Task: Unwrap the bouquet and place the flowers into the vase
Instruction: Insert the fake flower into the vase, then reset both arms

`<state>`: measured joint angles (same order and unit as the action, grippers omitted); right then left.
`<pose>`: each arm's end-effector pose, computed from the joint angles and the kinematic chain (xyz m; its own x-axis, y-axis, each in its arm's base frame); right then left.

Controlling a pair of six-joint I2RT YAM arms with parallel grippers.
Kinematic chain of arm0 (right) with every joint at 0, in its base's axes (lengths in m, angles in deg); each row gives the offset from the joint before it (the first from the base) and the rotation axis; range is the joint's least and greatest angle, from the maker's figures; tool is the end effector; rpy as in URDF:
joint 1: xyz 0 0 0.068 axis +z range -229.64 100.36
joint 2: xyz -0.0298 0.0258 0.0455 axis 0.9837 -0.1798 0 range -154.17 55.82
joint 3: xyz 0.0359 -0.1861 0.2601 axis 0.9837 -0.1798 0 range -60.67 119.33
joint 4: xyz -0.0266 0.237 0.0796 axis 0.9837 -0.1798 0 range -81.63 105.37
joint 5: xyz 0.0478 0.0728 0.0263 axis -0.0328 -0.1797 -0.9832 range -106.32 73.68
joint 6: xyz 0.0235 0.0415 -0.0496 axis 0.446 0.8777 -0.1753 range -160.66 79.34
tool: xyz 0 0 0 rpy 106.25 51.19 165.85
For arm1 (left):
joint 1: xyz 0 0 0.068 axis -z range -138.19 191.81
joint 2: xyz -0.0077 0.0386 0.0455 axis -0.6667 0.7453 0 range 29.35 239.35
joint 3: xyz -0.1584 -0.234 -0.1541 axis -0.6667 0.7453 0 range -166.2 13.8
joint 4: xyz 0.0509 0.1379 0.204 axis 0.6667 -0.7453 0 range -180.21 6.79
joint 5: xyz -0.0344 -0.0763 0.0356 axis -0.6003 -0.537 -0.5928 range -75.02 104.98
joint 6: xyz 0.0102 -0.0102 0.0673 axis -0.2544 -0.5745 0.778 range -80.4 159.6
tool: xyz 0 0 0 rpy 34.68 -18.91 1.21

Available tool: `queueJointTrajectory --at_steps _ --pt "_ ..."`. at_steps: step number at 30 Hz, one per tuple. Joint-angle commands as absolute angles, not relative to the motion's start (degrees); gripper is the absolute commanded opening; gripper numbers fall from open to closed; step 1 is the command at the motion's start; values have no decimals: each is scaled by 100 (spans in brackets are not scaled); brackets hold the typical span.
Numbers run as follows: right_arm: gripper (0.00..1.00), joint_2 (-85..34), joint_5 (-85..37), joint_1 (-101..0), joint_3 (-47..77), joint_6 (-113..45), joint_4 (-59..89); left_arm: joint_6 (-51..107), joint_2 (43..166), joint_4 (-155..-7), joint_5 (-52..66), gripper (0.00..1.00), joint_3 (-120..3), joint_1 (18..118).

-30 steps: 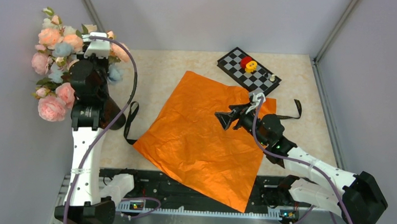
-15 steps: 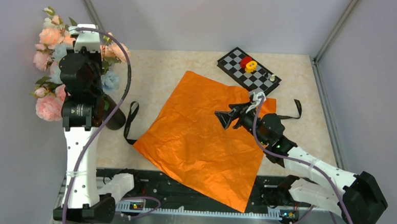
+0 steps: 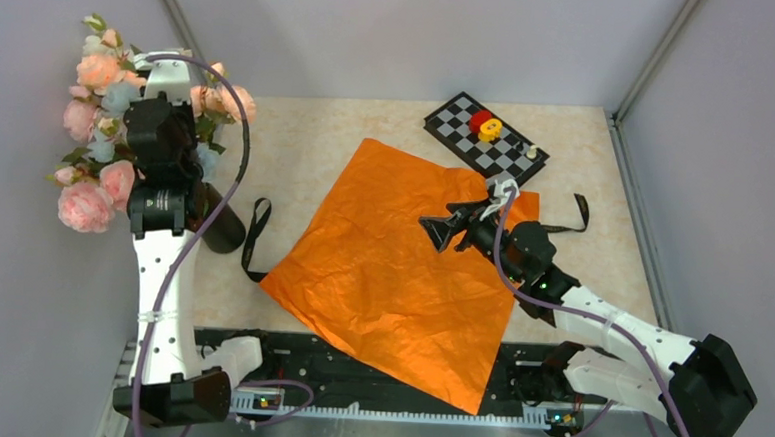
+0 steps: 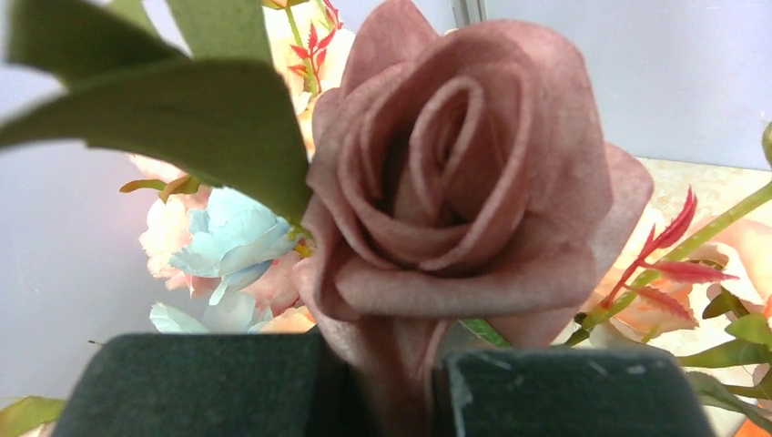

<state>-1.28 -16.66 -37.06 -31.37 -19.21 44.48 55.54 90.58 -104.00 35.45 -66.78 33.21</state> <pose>0.1574 0.1451 0.3242 -0.2335 0.2822 -0.9305 -0.6399 0.6760 0.3655 0.1908 0.0485 0.5201 -0.1574 0.2365 -0.9588 -0.4602 0.8415 0.2831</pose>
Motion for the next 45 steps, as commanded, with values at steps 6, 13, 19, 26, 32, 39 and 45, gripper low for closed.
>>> queueJointTrajectory --at_steps 6,13,19,26,32,39,45 --pt "79 -12 -1668 -3746 -2912 -1861 4569 5378 8560 -10301 2629 37 -6378 3263" --pt "79 -7 -1667 -3746 -2912 -1851 4549 5351 8175 -10293 1775 62 -6212 3272" --pt "79 9 -1667 -3746 -2912 -1853 4521 5201 8029 -10427 1552 84 -6318 3270" --pt "79 41 -1658 -3746 -2875 -1890 4466 4856 7936 -10783 1580 99 -6587 3276" --pt "80 148 -1457 -3746 -2765 -1964 4253 4517 7918 -11249 2004 99 -7162 3276" --pt "80 142 -1149 -3746 -2534 -2068 3849 4340 7832 -11736 2139 99 -7809 3276" --pt "81 99 -643 -3746 -1998 -2315 2800 4259 7989 -12058 2464 99 -8714 3278"
